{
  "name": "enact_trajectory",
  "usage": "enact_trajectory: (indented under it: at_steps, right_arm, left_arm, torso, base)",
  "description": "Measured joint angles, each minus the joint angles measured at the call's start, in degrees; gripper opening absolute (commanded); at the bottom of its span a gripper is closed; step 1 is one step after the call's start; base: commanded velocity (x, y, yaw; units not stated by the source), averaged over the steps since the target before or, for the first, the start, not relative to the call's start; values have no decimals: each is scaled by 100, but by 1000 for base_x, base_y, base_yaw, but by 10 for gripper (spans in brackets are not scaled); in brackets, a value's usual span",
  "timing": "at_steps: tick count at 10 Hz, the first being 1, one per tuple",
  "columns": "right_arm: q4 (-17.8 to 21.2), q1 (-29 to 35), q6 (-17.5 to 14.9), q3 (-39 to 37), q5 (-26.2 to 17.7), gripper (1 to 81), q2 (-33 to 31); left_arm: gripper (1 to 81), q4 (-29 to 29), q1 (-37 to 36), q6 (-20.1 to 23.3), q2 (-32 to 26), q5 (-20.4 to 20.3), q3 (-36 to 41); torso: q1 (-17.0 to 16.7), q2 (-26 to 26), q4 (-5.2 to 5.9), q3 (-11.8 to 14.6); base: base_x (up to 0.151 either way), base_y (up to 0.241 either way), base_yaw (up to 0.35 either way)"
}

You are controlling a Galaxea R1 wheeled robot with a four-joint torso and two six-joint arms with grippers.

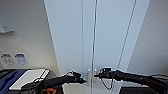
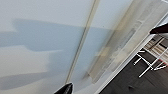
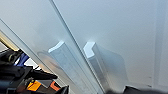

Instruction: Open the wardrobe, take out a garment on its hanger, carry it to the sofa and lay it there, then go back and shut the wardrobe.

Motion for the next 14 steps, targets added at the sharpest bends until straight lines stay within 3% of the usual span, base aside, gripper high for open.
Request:
enact_trajectory:
  at_steps: [6, 11, 14]
  right_arm:
    - [2, -5, 80, -805, 104, 811, 601]
    - [9, -2, 113, -717, 146, 811, 642]
    - [11, -11, 144, -664, 162, 811, 634]
  left_arm:
    - [811, -2, 0, -2, 627, -100, -741]
    - [811, 9, -52, -2, 1407, -210, -1484]
    - [811, 6, -63, -17, 1775, -54, -2046]
  torso:
    - [0, 2, 0, -2]
    - [0, 2, 0, -2]
    - [0, 2, 0, -4]
  base:
    - [0, 0, 0]
    - [0, 0, 0]
    - [0, 0, 0]
